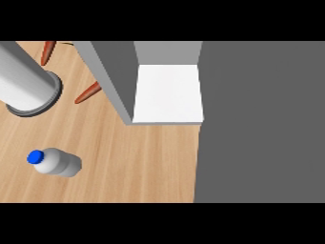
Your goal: Pick up the bottled water, place it into the cabinet and close the cabinet
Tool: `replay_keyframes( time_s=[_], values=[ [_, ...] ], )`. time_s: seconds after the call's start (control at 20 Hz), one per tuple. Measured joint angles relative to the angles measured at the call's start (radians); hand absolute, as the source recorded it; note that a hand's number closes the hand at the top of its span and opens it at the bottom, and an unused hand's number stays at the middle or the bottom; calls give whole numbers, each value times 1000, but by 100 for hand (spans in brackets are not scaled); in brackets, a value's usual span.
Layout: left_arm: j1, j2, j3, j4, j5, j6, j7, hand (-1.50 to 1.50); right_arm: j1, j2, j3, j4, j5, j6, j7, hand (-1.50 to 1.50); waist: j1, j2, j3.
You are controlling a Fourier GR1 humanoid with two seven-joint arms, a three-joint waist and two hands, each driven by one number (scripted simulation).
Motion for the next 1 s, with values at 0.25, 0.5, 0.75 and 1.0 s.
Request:
replay_keyframes(
  time_s=[0.25,0.5,0.75,1.0],
  values=[
    [10,-8,1,41,-61,-19,15,-150,90,-1,39,-30,31,12,-44,-150,-5,0,0],
    [-43,-14,-4,171,-128,-56,-10,-150,169,-7,88,-51,63,20,-89,-150,-13,1,-1],
    [-94,-40,-37,343,-246,-104,-75,-150,220,-22,110,-59,75,30,-130,-150,-18,3,-1],
    [-144,-72,-71,537,-356,-149,-162,-150,296,-38,141,-62,88,42,-198,-150,-28,3,-2]
  ],
)
